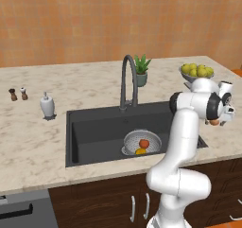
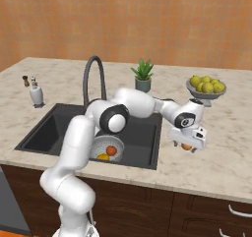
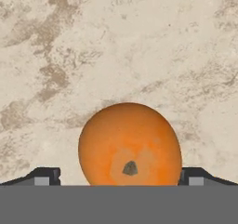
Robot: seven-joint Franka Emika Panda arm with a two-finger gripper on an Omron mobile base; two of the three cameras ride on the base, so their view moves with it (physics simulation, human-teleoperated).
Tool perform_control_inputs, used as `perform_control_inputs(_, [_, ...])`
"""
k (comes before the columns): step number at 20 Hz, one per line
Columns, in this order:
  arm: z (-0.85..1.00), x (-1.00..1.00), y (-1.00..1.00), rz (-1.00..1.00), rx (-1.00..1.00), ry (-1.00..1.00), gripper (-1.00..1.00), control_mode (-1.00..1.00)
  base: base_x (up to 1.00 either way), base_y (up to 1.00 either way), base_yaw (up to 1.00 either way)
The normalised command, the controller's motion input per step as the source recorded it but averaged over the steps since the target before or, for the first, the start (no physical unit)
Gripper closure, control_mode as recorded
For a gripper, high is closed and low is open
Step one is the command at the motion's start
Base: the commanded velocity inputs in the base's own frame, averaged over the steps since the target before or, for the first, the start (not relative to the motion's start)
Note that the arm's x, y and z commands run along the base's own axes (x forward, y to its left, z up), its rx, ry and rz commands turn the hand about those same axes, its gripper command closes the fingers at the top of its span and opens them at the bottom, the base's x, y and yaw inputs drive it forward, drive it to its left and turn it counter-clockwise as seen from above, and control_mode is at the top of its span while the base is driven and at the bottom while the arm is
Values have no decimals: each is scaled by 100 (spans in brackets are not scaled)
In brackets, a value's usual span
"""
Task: Put the colander in the sink, put the tangerine, mango, orange in the colander, and turn on the sink faucet and pour water over the colander.
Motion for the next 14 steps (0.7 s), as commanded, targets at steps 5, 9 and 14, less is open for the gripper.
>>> perform_control_inputs(5, [-15,26,-9,1,0,0,-100,-100,0,0,0])
perform_control_inputs(9, [-9,4,0,0,-5,0,100,-100,0,0,0])
perform_control_inputs(14, [-12,0,0,0,-2,0,100,-100,0,0,0])
